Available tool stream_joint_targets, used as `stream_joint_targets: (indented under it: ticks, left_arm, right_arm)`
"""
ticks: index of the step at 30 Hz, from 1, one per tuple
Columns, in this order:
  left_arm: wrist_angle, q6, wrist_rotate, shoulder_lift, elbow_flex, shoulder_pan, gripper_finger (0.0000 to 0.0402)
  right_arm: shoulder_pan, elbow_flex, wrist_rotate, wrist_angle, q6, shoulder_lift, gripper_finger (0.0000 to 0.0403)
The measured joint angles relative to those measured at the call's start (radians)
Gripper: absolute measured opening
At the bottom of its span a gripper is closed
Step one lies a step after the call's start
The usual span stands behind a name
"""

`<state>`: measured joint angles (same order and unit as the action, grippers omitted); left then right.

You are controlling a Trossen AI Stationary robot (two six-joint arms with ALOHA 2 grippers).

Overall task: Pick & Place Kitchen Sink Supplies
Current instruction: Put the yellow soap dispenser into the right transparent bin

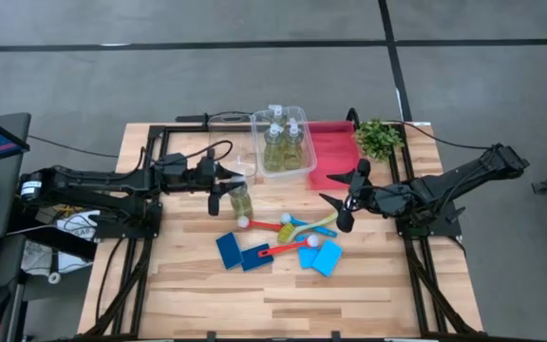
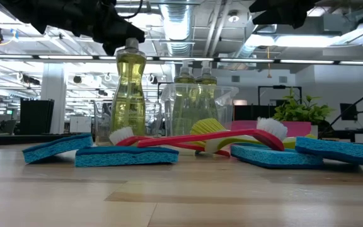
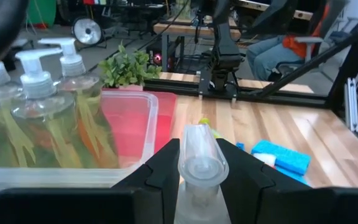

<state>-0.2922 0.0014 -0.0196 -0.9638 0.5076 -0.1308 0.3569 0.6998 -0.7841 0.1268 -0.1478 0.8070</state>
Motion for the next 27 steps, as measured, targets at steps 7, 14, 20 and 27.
stream_joint_targets:
  ticks: [7,14,20,27]
  left_arm:
    - [0.012,-0.008,0.0,0.0,0.0,-0.001,0.0102]
    - [0.015,-0.006,0.0,0.0,0.0,-0.001,0.0101]
    - [0.016,0.058,-0.003,0.0,0.0,-0.001,0.0091]
    - [0.016,0.088,-0.002,0.0,0.0,-0.001,0.0084]
  right_arm:
    - [0.0,0.0,0.0,0.0,0.0,0.0,0.0255]
    - [0.0,0.0,0.0,0.0,0.0,0.0,0.0255]
    - [0.0,0.0,0.0,0.0,0.0,0.0,0.0255]
    - [0.0,0.0,0.0,0.0,0.0,0.0,0.0255]
